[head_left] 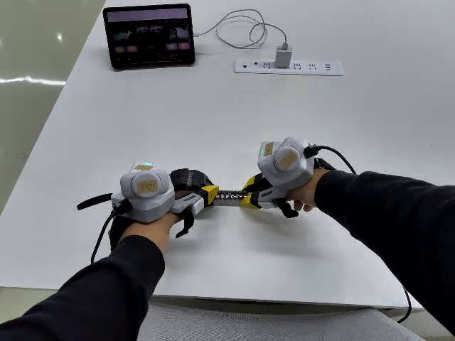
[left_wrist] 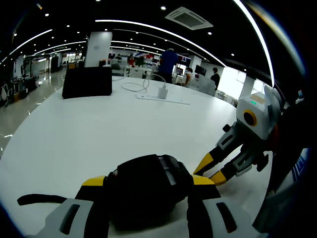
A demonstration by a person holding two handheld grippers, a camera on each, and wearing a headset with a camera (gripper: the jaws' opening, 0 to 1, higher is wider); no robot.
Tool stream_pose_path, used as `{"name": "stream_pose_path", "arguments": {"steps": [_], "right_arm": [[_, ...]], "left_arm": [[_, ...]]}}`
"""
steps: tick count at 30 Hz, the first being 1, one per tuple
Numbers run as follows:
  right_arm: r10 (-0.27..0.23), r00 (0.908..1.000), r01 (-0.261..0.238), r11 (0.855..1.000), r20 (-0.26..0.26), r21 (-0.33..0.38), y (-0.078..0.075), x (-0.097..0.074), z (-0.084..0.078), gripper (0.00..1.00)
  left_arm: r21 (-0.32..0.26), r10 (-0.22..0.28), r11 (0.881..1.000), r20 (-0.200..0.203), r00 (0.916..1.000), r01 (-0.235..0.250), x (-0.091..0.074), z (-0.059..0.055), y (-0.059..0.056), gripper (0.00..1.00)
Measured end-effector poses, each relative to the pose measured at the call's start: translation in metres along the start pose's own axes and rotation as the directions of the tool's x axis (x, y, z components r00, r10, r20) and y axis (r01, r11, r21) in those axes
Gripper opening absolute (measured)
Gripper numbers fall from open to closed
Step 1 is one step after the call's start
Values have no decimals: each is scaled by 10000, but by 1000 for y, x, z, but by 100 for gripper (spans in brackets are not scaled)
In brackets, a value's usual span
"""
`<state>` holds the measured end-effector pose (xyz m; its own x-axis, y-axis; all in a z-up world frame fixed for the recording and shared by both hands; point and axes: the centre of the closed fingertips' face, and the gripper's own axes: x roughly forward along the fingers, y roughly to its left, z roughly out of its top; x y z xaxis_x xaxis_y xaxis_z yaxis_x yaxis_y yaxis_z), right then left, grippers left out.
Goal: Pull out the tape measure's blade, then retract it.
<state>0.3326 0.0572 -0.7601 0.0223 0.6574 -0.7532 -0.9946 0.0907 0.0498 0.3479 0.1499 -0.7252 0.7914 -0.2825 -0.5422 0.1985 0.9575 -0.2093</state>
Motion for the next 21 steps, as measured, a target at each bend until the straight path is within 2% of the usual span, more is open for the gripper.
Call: {"name": "stream_pose_path", "arguments": {"steps": [21], "right_arm": [[-17,9999,19,9998,134,-179,3,10,12,11]], "left_arm": [[10,-16,10000,-32,10000,16,1,0,1,59]]}}
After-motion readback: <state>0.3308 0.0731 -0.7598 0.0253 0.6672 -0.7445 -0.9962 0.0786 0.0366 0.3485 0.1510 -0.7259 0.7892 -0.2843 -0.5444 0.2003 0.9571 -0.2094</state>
